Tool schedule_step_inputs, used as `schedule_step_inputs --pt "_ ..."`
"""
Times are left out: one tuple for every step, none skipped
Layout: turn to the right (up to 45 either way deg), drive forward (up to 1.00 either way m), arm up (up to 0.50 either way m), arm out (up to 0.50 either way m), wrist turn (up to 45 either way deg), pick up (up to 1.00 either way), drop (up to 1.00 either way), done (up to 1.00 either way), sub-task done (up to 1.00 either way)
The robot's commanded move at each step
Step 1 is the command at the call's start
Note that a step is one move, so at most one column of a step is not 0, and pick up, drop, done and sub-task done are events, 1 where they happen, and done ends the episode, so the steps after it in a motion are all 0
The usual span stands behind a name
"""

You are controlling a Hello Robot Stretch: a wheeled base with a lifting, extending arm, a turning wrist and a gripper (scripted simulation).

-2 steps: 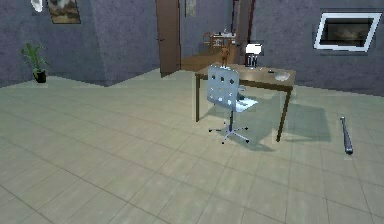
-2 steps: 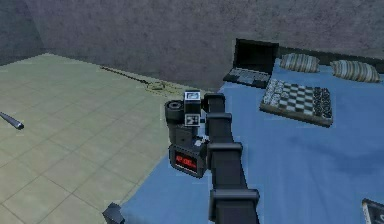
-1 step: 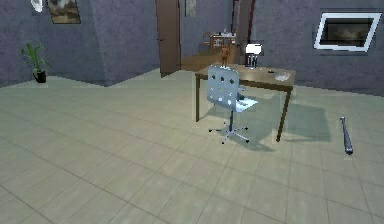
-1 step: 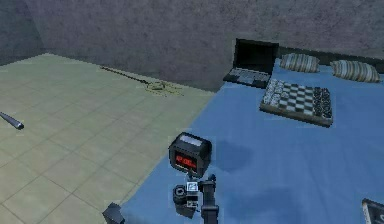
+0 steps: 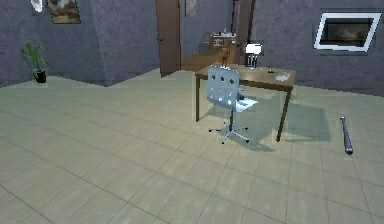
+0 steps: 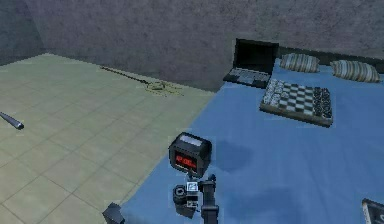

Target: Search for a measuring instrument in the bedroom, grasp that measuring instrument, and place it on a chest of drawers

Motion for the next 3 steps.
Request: schedule_step_inputs --pt "0.0 0.00 0.10 0.00 0.0 0.00 0.00 0.00 0.00" --pt "0.0 0.00 0.28 0.00 0.0 0.00 0.00 0.00 0.00" --pt "0.0 0.00 0.00 0.00 -45.0 0.00 0.00 0.00 0.00"
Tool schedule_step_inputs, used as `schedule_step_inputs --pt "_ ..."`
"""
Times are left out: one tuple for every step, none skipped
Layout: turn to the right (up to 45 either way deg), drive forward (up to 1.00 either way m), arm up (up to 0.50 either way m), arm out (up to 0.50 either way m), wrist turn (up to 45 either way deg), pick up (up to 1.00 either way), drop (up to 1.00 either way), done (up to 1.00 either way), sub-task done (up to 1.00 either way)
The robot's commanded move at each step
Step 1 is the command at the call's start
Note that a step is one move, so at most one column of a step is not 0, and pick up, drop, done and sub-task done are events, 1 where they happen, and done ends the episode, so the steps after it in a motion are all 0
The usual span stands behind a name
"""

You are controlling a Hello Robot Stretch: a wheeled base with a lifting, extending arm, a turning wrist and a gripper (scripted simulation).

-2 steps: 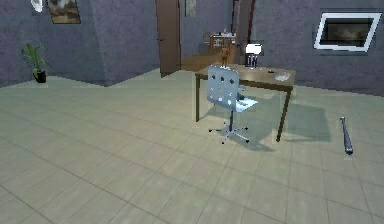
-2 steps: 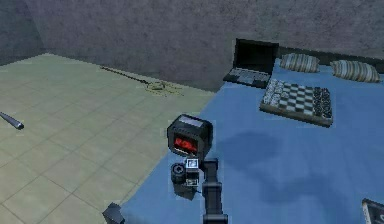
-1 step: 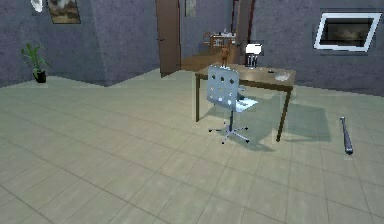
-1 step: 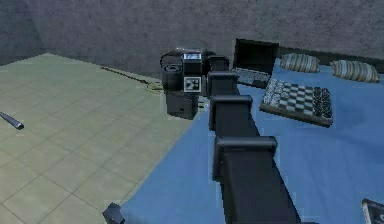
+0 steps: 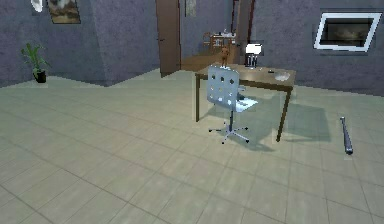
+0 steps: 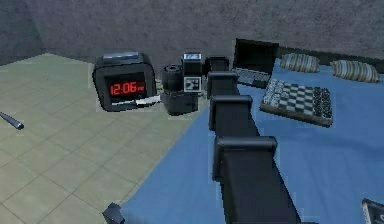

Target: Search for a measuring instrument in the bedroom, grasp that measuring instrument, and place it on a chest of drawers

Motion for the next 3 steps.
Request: schedule_step_inputs --pt "0.0 0.00 0.00 0.00 -45.0 0.00 0.00 0.00 0.00" --pt "0.0 0.00 0.00 0.00 -45.0 0.00 0.00 0.00 0.00" --pt "0.0 0.00 0.00 0.00 -15.0 0.00 0.00 0.00 0.00"
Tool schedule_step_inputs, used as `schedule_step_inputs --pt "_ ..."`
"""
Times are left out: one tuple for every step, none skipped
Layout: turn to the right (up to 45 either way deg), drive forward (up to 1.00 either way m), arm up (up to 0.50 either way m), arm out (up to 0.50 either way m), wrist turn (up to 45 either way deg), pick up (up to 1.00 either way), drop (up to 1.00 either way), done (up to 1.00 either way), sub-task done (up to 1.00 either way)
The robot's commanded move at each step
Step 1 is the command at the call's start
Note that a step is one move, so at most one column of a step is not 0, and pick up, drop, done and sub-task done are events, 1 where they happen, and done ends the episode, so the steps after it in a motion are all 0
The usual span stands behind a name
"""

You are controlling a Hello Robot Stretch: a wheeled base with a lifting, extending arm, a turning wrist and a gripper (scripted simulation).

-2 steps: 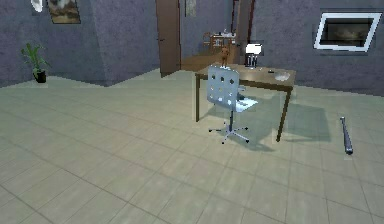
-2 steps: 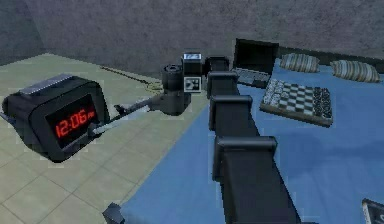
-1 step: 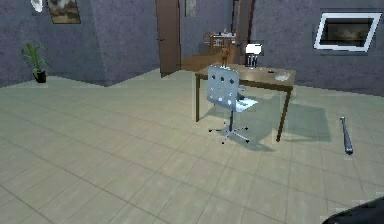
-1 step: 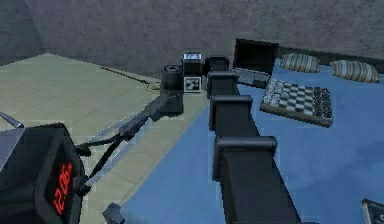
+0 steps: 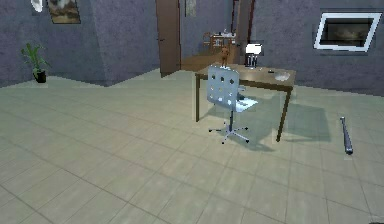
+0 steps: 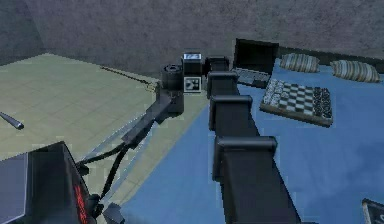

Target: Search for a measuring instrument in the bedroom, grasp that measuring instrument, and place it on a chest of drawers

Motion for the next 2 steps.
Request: schedule_step_inputs --pt "0.0 0.00 0.00 -0.24 0.0 0.00 0.00 0.00 0.00" --pt "-45.0 0.00 0.00 0.00 0.0 0.00 0.00 0.00 0.00"
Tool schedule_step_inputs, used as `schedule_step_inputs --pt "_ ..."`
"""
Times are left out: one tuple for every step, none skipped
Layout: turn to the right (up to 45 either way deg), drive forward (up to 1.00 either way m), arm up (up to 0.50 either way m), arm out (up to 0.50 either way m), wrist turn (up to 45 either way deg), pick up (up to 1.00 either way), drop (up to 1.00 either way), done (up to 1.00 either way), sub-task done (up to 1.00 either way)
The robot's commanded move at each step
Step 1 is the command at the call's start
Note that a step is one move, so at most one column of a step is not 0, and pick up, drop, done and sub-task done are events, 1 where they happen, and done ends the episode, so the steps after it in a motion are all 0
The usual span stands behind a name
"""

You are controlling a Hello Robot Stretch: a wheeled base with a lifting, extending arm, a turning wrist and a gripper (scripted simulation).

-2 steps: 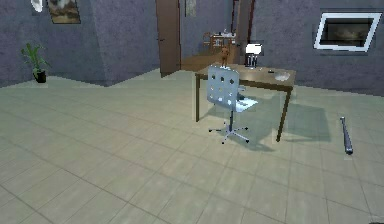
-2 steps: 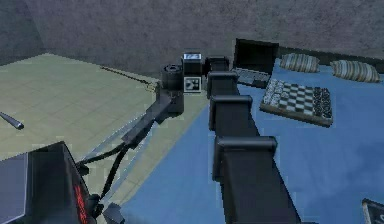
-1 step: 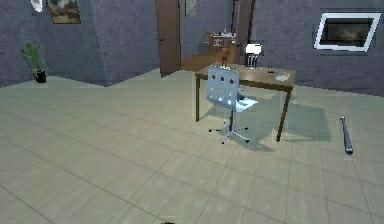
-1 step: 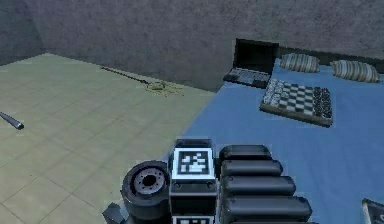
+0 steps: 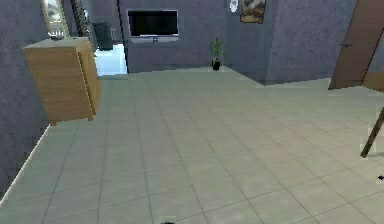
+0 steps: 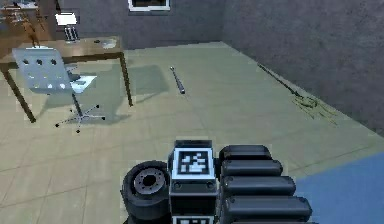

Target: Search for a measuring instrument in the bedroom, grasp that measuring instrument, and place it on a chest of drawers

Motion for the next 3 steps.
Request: schedule_step_inputs --pt "-18.0 0.00 0.00 0.00 0.0 0.00 0.00 0.00 0.00" --pt "0.0 0.25 0.00 0.00 0.0 0.00 0.00 0.00 0.00" --pt "0.0 1.00 0.00 0.00 0.0 0.00 0.00 0.00 0.00"
